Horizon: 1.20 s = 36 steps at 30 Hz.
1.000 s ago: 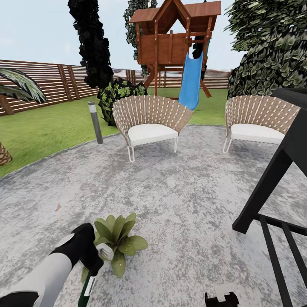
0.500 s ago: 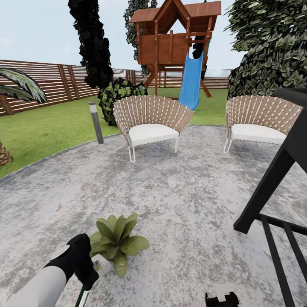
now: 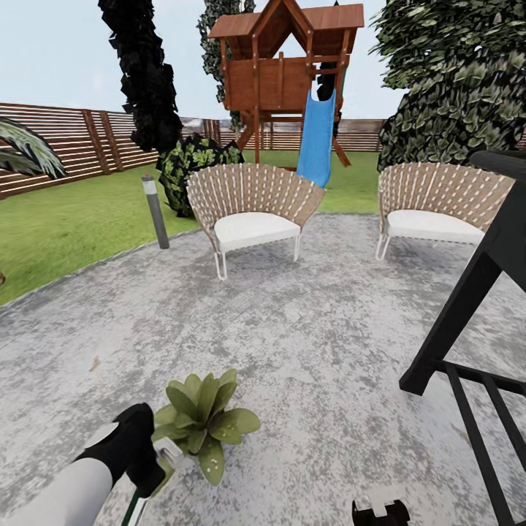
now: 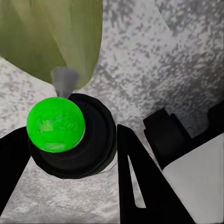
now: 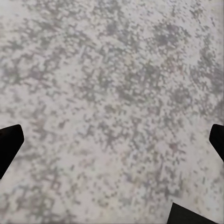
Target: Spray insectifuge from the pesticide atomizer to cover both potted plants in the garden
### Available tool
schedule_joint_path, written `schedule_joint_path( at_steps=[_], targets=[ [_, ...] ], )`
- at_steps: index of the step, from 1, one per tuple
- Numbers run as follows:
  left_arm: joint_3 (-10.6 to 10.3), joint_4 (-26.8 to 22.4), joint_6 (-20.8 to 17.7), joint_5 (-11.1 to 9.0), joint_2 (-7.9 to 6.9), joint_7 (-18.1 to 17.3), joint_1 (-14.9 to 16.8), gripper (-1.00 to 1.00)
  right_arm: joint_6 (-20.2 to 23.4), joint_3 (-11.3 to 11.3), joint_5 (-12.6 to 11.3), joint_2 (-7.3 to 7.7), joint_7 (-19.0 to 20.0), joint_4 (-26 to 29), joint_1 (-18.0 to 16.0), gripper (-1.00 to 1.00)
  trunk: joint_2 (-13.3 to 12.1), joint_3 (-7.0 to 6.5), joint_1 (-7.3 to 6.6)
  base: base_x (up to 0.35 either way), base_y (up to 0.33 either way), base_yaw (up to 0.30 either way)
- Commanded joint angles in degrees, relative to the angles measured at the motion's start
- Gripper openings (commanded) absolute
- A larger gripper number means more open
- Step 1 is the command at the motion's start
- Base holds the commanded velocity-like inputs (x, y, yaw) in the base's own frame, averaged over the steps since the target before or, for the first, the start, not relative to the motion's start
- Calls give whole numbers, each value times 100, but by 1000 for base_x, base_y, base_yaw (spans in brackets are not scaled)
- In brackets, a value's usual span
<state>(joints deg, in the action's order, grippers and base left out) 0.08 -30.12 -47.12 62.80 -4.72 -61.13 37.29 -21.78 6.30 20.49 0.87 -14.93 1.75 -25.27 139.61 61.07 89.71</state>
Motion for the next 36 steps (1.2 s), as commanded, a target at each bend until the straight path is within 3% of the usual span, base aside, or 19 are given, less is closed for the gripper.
schedule_joint_path(
  at_steps=[1, 3, 4, 5, 8, 18, 24, 36],
  targets=[
    [1, -1, -39, 25, 21, -22, -1, -100, -19, 47, 64, 4, -19, -8, -4, 100, 2, 5, -1, 0, 1, -4],
    [1, 3, -41, 18, 73, -6, -2, -100, -19, 47, 67, 7, -19, -8, -4, 100, 2, 5, -1, 0, 0, -2],
    [1, 5, -43, 14, 208, 2, -3, -100, -19, 47, 69, 9, -17, -14, -4, 100, 2, 5, -1, 0, 0, 0],
    [1, 6, -43, 14, 252, 1, -3, -100, -19, 47, 69, 9, -18, -14, -4, 100, 2, 5, -1, 0, 0, 0],
    [7, 1, -47, 15, 315, 3, -3, -100, -19, 47, 69, 9, -18, -13, -4, 100, 2, 5, -1, 0, 0, 0],
    [98, -2, -52, 30, 242, 4, -29, -100, -19, 47, 61, 1, -19, -8, -4, 100, 2, 5, -1, -112, 172, -10],
    [267, -39, -51, 32, 251, 5, -29, -100, -19, 47, 61, 0, -19, -8, -4, 100, 2, 5, -1, -23, 319, -233],
    [275, 5, -23, 98, 235, 95, -60, -100, -19, 47, 61, 1, -19, -8, -4, 100, 2, 5, -1, 35, 217, -200]
  ],
)
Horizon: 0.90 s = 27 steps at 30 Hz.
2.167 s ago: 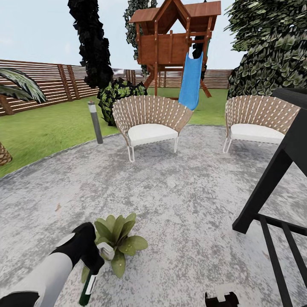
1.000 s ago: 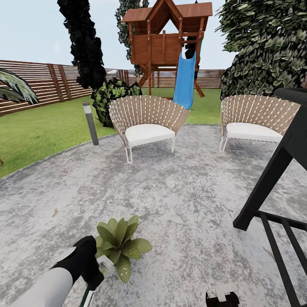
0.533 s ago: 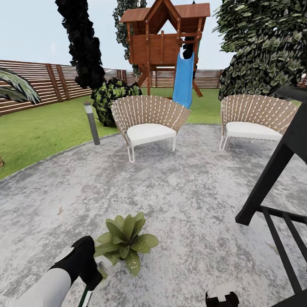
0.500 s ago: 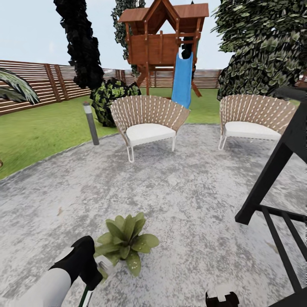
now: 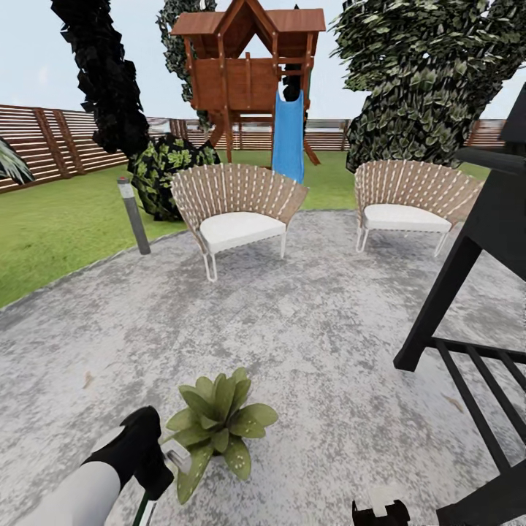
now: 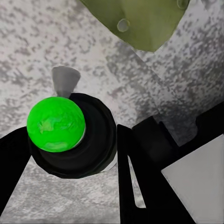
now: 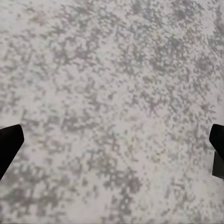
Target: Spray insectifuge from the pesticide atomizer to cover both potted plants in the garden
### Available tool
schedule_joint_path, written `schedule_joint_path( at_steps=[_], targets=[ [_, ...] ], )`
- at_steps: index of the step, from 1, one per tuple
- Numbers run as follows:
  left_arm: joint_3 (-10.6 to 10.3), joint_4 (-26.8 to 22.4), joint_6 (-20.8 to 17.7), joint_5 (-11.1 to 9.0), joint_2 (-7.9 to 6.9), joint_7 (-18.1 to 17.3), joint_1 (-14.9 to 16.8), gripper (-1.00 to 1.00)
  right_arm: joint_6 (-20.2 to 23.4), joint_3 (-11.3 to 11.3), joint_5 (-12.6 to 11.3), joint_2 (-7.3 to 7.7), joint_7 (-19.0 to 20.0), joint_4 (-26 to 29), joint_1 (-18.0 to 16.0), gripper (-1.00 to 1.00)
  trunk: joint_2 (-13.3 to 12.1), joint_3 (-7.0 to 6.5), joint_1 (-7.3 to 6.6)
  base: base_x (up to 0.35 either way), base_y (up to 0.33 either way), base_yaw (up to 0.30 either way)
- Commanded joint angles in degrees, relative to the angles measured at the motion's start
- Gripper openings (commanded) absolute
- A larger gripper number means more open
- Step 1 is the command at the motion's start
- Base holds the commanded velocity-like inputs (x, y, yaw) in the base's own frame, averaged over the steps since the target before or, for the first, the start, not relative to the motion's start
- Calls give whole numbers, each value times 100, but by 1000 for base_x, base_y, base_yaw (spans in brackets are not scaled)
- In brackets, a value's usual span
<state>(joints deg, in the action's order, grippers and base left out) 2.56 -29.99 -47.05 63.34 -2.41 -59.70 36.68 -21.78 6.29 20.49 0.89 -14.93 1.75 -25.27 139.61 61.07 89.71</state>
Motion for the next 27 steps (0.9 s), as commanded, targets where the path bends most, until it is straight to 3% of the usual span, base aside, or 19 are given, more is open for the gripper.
schedule_joint_path(
  at_steps=[1, 5, 8, 16, 20, 21, 23, 25, 27],
  targets=[
    [28, -10, -28, 48, 1, -49, -26, -100, -19, 47, 60, 0, -18, -8, -4, 100, 2, 5, -1, 2, 10, -14],
    [29, -15, -24, 23, -153, -55, -88, -100, -19, 47, 60, -1, -18, -8, -4, 100, 2, 5, -1, 0, 4, -3],
    [21, -42, -16, -7, -187, -59, -91, -100, -19, 47, 60, 0, -20, -8, -4, 100, 2, 5, -1, -44, 105, 0],
    [-20, -103, -17, -16, -104, -124, -72, -100, -19, 47, 60, -1, -18, -8, -2, 100, 2, 5, -1, -66, 272, -184],
    [-33, -106, -15, 0, 53, -270, 8, -100, -19, 47, 60, 1, -18, -8, -4, 100, 2, 5, -1, -1, 278, -71],
    [-71, -112, -15, 28, 136, -435, 26, -100, -19, 47, 60, 2, -18, -8, -4, 100, 2, 5, -1, 0, 118, -14],
    [-385, -119, -28, 84, 272, -778, 246, -100, -19, 47, 60, 5, -21, -8, -4, 100, 2, 5, -1, 0, 36, -4],
    [-629, -114, -35, 104, 289, -1080, 542, -100, -19, 47, 60, 7, -19, -8, -4, 100, 2, 5, -1, 0, 10, -1],
    [-689, -113, -33, 117, 288, -1335, 724, -100, -19, 47, 60, 8, -19, -8, -3, 100, 2, 5, -1, 0, 3, 0]
  ],
)
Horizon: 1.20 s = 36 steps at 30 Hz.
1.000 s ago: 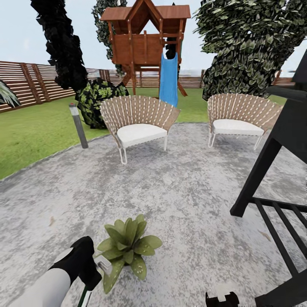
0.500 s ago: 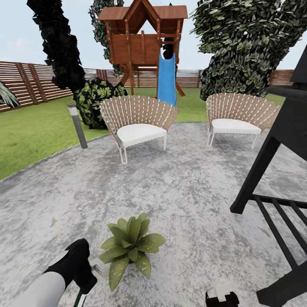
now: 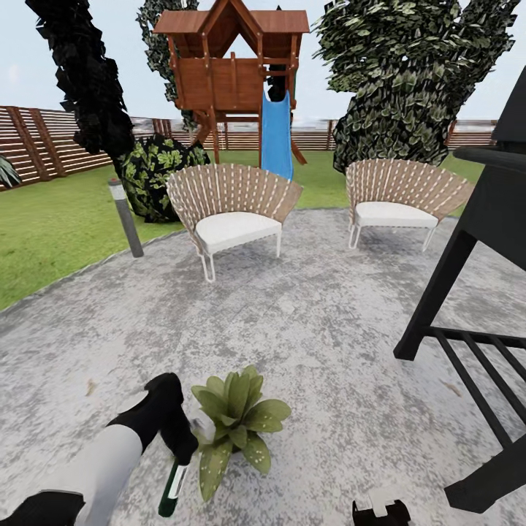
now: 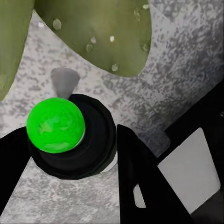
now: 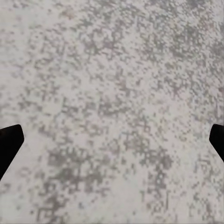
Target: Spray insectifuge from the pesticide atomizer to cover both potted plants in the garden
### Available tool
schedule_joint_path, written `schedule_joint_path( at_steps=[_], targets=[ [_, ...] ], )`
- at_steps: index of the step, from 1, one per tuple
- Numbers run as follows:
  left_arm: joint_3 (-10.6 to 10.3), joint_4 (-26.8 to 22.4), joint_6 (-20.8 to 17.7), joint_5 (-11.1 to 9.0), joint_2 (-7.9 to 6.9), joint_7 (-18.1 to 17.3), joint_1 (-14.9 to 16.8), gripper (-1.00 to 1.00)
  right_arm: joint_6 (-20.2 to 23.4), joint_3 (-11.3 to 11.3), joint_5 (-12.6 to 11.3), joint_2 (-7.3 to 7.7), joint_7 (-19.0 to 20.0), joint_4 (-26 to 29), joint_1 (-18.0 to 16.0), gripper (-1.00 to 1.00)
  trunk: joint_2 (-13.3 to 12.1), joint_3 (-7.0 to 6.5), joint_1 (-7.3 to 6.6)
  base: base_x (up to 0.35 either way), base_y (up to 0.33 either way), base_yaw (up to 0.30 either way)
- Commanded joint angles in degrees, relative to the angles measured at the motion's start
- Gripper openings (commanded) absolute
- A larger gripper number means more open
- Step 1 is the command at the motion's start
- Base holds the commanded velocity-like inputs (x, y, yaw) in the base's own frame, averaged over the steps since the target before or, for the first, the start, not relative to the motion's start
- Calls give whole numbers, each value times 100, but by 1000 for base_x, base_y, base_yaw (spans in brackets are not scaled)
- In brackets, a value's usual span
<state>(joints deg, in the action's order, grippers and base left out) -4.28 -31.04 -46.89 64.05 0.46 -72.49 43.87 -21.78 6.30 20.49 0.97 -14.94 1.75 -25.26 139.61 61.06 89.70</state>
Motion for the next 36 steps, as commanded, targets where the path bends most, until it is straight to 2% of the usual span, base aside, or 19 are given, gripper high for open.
schedule_joint_path(
  at_steps=[1, 5, 8, 10, 11, 12, 15, 19, 25, 36],
  targets=[
    [-35, -8, -44, 57, -1, -260, 170, -100, -19, 47, 60, 0, -18, -8, -5, 100, 2, 6, -1, 0, 1, 0],
    [-90, -6, -40, 69, -2, -400, 402, -100, -19, 47, 63, 4, -18, -8, -5, 100, 2, 6, -1, 0, 0, 0],
    [-547, 62, -47, 229, 18, -515, 506, -100, -19, 47, 69, 9, -18, -8, -4, 100, 2, 6, -1, 0, 0, 0],
    [-639, 39, -48, 263, 22, -734, 513, -100, -19, 47, 69, 9, -18, -8, -5, 100, 2, 6, -1, 0, 0, 0],
    [-678, 14, -47, 289, 23, -1033, 515, -100, -19, 47, 69, 9, -18, -8, -5, 100, 2, 6, -1, 0, 0, 0],
    [-692, 3, -48, 295, 24, -1181, 516, -100, -19, 47, 65, 12, -18, -8, -5, 100, 2, 6, -1, 0, 0, 0],
    [-696, 0, -50, 296, 21, -1305, 514, -100, -19, 47, 61, 11, -18, -8, -5, 100, 2, 6, -1, 0, 0, 0],
    [-662, 1, -83, 256, 1, -1336, 452, -100, -19, 47, 61, 6, -25, -8, -5, 100, 2, 5, -1, 0, 0, -33],
    [-645, 1, -100, 239, -17, -1311, 431, -100, -19, 47, 60, 0, -26, -8, -5, 100, 2, -12, -1, -37, 20, -219],
    [-644, 0, -110, 258, -23, -1265, 429, -100, -19, 47, 60, 0, -25, -8, -5, 100, 2, -47, -1, -44, 295, -247]
  ],
)
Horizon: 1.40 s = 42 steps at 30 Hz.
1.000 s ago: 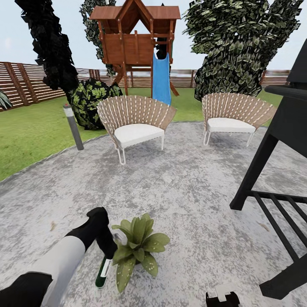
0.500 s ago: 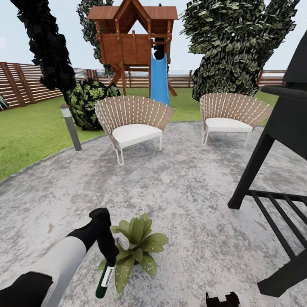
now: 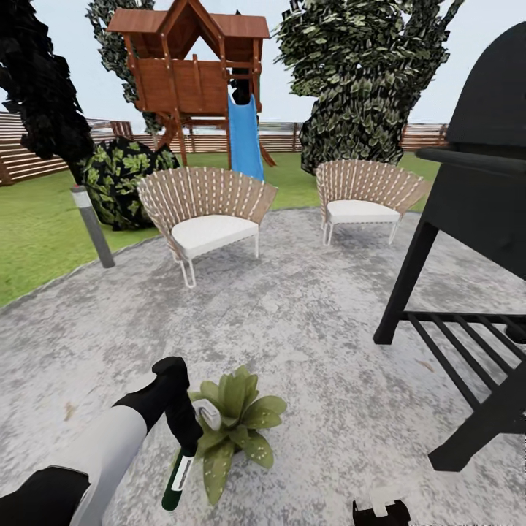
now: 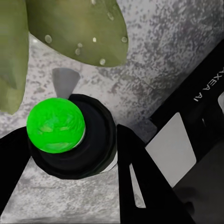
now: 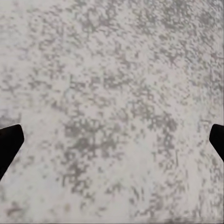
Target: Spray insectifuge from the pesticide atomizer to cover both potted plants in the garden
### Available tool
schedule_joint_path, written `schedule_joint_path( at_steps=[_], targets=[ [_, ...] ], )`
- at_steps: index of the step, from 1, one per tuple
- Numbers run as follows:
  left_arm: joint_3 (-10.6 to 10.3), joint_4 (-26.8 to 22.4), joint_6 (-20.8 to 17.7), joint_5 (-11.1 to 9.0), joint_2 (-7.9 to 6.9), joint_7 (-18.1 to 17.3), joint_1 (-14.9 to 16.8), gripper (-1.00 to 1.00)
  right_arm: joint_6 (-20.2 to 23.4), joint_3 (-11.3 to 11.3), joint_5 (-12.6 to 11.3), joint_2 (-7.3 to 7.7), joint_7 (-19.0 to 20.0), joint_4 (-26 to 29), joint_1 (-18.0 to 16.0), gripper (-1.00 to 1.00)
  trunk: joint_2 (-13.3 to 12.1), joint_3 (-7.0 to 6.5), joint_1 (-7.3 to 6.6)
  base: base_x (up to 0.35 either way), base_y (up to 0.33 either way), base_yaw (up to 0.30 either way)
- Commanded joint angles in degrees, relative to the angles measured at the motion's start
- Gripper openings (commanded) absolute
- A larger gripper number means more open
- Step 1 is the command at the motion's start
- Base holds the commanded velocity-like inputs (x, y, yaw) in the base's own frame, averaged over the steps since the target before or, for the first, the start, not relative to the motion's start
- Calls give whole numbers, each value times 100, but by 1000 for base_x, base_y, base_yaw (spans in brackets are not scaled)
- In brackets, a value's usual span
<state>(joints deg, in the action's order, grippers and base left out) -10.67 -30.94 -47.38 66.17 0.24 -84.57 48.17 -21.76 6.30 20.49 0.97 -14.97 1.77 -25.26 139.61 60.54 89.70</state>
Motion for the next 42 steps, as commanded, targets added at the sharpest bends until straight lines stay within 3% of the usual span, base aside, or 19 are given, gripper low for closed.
schedule_joint_path(
  at_steps=[1, 13, 17, 22, 28, 36, 42],
  targets=[
    [-5, -9, -61, 45, 1, -53, 0, -100, -21, 47, 61, 0, -22, -10, -6, 100, 2, 2, 0, 125, 337, -246],
    [-5, -9, -70, 72, -16, 11, -26, -100, -21, 47, 61, 0, -24, -10, -6, 100, 2, -8, 0, -91, 284, -215],
    [5, 42, -70, 61, -110, 623, -27, -100, -21, 47, 61, 0, -23, -10, -4, 100, 2, -8, 0, -46, 317, -254],
    [20, 77, -70, 24, -115, 817, -27, -100, -21, 47, 61, 0, -24, -2, -5, 100, 2, -8, 0, 155, 281, -122],
    [4, 88, -70, 44, -38, 1023, -329, -100, -21, 47, 61, 13, -24, -10, -6, 100, 2, -8, 0, 43, 37, -5],
    [40, 69, -64, 10, -226, 1118, -618, -100, -21, 49, 61, 9, -24, -1, -6, 100, 2, -8, 0, 0, 0, -8],
    [46, -3, -63, 1, -219, 1119, -633, -100, -21, 53, 61, 9, -24, -1, -6, 100, 2, -8, 0, 0, 0, -245]
  ],
)
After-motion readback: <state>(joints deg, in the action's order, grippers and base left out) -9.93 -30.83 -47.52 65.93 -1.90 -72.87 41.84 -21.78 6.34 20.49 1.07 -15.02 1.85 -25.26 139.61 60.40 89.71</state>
